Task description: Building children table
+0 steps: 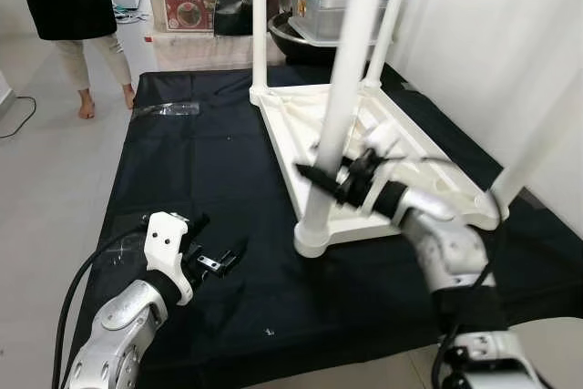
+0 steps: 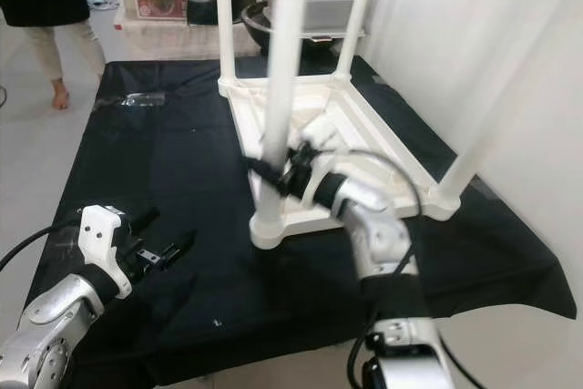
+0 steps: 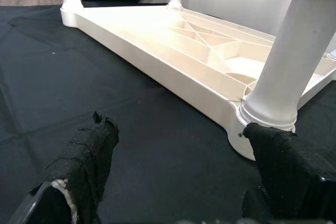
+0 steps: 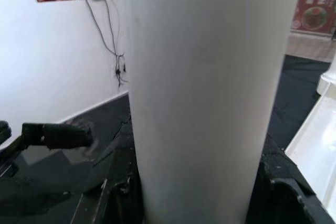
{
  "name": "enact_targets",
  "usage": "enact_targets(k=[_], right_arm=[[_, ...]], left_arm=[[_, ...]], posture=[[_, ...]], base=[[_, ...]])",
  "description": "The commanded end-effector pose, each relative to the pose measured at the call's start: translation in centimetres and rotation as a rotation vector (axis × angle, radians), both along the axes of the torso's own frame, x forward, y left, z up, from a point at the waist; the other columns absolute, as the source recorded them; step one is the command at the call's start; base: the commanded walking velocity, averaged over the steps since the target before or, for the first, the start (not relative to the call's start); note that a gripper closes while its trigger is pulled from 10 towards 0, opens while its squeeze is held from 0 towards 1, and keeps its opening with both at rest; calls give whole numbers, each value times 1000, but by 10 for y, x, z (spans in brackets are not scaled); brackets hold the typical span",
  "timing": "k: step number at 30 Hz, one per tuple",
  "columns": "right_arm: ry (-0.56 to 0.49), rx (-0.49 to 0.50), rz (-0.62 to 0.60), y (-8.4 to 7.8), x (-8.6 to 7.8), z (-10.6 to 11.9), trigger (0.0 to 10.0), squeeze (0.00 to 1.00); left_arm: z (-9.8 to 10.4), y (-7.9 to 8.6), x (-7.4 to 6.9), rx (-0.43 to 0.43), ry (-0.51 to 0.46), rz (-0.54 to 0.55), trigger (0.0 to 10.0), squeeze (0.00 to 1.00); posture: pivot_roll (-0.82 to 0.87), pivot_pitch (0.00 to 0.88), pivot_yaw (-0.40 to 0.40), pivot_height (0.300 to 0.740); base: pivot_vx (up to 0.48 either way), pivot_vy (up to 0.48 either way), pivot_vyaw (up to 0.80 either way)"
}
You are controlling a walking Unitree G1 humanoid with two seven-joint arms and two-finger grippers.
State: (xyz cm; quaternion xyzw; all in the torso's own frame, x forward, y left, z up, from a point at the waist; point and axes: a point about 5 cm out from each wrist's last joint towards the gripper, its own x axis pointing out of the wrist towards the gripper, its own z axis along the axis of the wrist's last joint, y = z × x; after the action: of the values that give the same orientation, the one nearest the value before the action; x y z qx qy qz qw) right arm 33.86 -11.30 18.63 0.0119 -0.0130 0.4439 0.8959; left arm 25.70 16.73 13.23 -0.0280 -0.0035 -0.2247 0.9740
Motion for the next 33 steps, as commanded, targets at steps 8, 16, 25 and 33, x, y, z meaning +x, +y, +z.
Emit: enact_targets(k=[8,16,25,33], right_arm=[[129,-90,-217,3,12,-31,0,0],[193,-151,-1154,-65,-3,-45,78,0],[159,-157,-1353,-82,-20,-36,10000,0],[135,-59,-1252,-72,-6,-29,10000,1000]], left_arm=[[-2,-1,-2,-4,13,-4,10000,0],[-2,0,-4,-3,13,-5,10000,0],[-2,1,-3,2,12,-1,10000,0],[-3,2,-2,1,10,11,10000,0]], posture=[[68,0,-93,740],[37,0,-75,740],[56,0,-92,740],[49,0,-91,740]], base=[[0,0,0],[0,0,0],[0,0,0],[0,0,0]])
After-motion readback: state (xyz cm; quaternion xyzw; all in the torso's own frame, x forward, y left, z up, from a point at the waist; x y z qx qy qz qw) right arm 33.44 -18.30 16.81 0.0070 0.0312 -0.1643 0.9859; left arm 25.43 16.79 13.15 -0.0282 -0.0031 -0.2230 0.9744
